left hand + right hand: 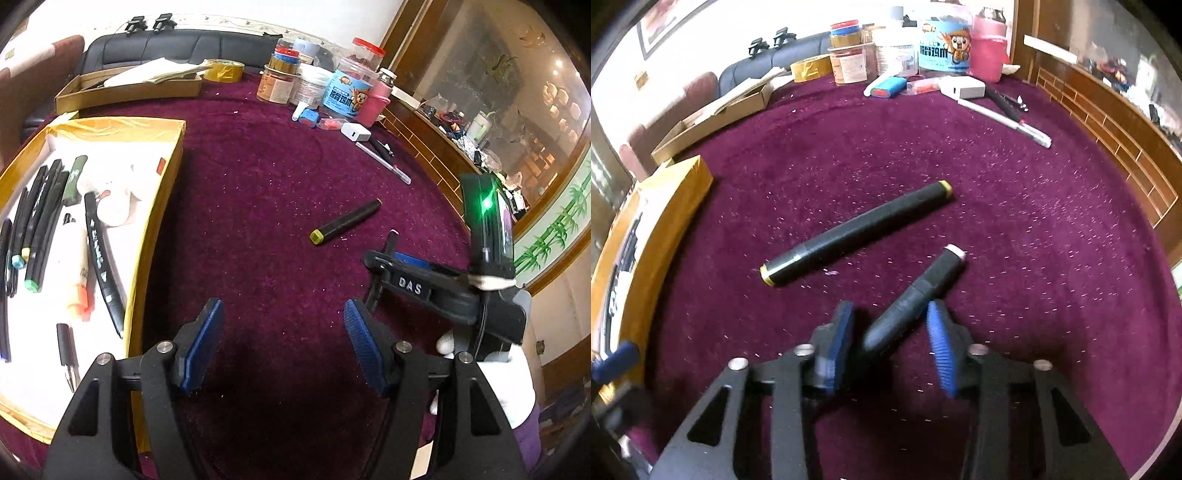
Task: Organize rigid objects
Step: 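Grasp the pink-capped black marker with the right gripper while the left grasps the yellow-capped marker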
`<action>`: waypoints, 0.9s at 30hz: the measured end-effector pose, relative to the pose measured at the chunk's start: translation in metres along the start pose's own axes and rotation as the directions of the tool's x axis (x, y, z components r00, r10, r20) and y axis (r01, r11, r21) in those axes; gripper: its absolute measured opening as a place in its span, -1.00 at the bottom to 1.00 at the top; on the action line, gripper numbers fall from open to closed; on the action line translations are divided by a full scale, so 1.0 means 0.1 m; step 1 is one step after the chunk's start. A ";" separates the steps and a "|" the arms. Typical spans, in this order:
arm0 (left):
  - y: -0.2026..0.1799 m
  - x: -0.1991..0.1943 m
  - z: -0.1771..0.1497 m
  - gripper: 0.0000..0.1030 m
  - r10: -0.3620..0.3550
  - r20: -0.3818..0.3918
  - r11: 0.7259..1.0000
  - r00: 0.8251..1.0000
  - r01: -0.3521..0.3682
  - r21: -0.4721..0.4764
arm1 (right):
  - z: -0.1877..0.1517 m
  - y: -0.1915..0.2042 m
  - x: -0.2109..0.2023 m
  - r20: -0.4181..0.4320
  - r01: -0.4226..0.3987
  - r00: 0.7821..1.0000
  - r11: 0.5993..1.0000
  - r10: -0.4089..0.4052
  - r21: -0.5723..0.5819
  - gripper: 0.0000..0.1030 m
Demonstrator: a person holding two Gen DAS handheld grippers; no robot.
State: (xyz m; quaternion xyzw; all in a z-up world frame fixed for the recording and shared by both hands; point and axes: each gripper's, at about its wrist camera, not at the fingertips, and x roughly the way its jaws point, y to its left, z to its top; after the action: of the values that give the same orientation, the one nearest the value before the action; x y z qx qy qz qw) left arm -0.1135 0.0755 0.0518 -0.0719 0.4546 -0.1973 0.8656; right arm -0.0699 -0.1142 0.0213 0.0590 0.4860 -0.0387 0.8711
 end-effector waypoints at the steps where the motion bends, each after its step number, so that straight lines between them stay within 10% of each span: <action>1: -0.03 0.01 0.03 0.29 0.006 0.001 1.000 1.000 -0.006 0.013 | -0.01 -0.06 -0.01 0.001 -0.017 1.000 1.000 0.017 0.014 -0.56; 9: -0.42 0.40 0.35 0.29 0.034 -0.023 0.988 0.999 -0.030 0.152 | -0.08 -0.80 -0.10 0.065 -0.108 0.993 0.975 0.097 0.196 -0.75; 17: -0.90 1.41 0.70 0.28 0.167 -0.064 0.879 0.984 -0.119 0.462 | -0.13 -0.80 -0.10 0.108 -0.144 0.986 0.973 0.126 0.178 -0.73; 20: -0.91 1.52 0.76 0.29 0.142 -0.063 0.885 0.988 -0.098 0.456 | -0.15 -0.89 -0.08 0.120 -0.193 0.978 0.959 0.170 0.209 -0.73; 24: -0.87 1.46 0.77 -0.62 0.104 -0.108 0.908 0.989 -0.050 0.416 | -0.17 -0.98 -0.07 0.135 -0.250 0.966 0.937 0.222 0.244 -0.73; 27: -0.83 1.29 0.61 -0.78 0.080 -0.129 0.913 0.988 -0.021 0.408 | -0.19 -1.00 -0.07 0.140 -0.267 0.961 0.929 0.238 0.254 -0.73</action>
State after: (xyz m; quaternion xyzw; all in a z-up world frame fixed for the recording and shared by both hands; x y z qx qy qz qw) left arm -0.0207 -0.0563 0.0145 0.1350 0.4665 -0.2694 0.8316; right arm -0.1015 -0.2102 0.0109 0.2375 0.4171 0.0047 0.8773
